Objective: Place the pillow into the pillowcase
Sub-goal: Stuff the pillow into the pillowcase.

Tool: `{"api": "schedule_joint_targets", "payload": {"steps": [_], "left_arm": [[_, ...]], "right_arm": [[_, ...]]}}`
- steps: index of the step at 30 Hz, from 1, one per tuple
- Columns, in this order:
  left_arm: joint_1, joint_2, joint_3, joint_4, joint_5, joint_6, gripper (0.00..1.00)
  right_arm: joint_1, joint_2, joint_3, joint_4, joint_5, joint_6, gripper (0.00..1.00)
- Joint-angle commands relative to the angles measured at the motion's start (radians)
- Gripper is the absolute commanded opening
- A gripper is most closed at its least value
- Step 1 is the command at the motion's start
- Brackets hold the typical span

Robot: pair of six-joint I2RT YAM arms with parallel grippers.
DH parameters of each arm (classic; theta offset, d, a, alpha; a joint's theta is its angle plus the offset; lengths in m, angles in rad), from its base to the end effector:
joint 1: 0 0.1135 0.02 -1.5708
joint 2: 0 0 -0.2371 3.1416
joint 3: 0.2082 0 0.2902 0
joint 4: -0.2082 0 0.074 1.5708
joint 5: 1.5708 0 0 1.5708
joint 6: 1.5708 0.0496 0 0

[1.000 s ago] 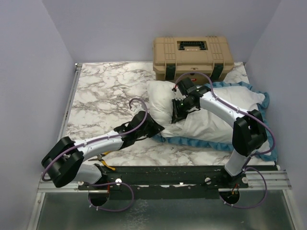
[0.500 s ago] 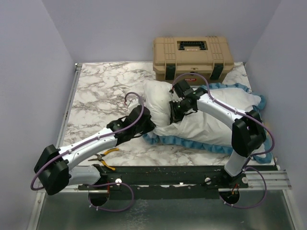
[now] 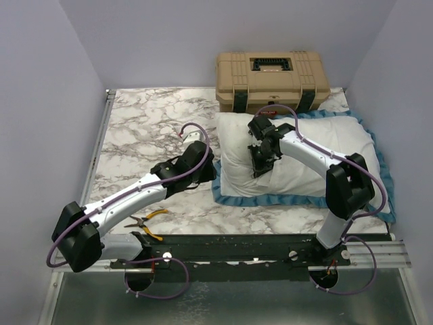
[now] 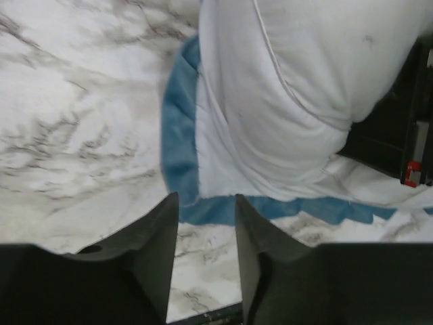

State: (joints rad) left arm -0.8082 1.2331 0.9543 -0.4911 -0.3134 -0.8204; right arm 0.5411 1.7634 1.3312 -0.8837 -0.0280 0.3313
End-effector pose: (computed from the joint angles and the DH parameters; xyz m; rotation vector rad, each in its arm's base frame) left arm 0.2307 -0.2193 0.2324 -0.1704 2.3341 -0.4656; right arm 0.3246 0.1967 0.1622 -0.3105 2.8994 0.1949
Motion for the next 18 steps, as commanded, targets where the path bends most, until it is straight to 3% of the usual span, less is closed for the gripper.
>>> {"api": "schedule_joint_targets", "payload": {"steps": [1,7,12,16,18], "left_arm": [[-0.002,0.073,-0.079,0.238,0.286,-0.048,0.45],[0.048,0.127,-0.168,0.479,0.397,-0.140,0.53],[0.157,0.186,-0.265,0.886,0.538,-0.243,0.57],[0.146,0.327,-0.160,0.972,0.627,-0.227,0.56],[0.124,0.398,-0.095,0.976,0.651,-0.212,0.53]], "right_arm": [[-0.017,-0.010,-0.016,-0.002,-0.122,0.017,0.00],[-0.023,-0.040,-0.005,-0.002,-0.189,0.037,0.00],[-0.023,-0.110,-0.026,-0.001,-0.234,0.026,0.00],[-0.023,-0.175,-0.026,0.020,-0.307,0.019,0.02],[-0.023,-0.210,-0.009,0.021,-0.307,0.023,0.08]]}}
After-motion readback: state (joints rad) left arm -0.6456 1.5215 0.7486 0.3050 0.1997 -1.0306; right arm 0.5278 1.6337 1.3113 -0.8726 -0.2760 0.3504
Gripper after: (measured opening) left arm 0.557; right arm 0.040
